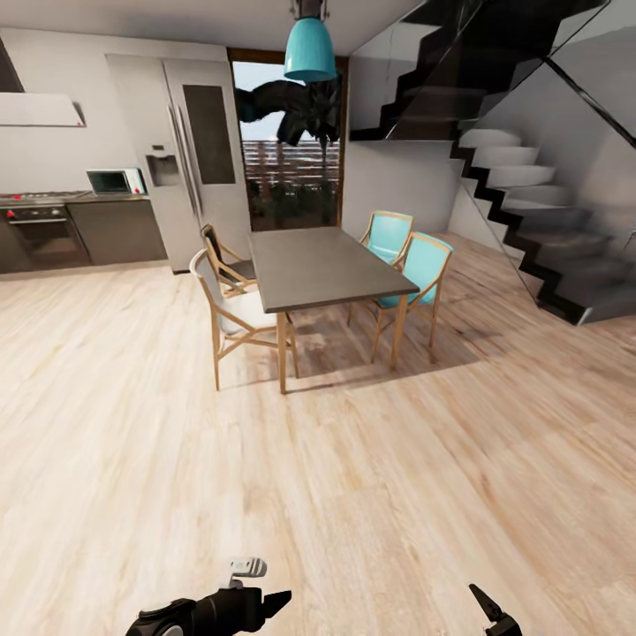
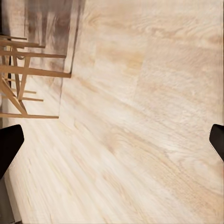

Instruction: Place each of the two pumpkins and all three candles from the living room inside a cabinet in the living room (use any cabinet), then make sure every cabinet is closed, and position the cauldron so it is next to a table in the living room.

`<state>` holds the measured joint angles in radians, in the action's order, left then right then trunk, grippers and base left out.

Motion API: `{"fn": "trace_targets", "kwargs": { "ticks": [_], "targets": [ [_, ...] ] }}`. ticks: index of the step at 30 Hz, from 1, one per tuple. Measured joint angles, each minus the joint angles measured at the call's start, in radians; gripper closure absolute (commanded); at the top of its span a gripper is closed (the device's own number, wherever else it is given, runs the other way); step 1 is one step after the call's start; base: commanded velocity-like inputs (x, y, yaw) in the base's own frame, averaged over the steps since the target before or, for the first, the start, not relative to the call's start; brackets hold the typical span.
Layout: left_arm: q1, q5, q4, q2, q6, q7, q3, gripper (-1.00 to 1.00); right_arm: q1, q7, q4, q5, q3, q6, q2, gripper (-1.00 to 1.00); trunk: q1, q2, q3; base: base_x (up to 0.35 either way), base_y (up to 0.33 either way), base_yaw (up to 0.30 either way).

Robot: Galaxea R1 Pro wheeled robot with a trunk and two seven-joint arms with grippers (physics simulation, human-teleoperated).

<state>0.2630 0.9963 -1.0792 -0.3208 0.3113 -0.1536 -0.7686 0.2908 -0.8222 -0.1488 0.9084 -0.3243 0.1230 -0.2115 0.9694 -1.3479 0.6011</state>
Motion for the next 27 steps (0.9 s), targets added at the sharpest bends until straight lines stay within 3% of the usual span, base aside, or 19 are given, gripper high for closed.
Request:
{"fn": "trace_targets", "kwargs": {
  "ticks": [27],
  "targets": [
    [0.000,0.000,0.001,0.007,0.000,0.000,0.000,-1.00,0.000,-0.001,0.002,0.000,0.000,0.000,0.000,-1.00,0.000,0.000,-0.011,0.000,0.000,-0.294]
  ]
}}
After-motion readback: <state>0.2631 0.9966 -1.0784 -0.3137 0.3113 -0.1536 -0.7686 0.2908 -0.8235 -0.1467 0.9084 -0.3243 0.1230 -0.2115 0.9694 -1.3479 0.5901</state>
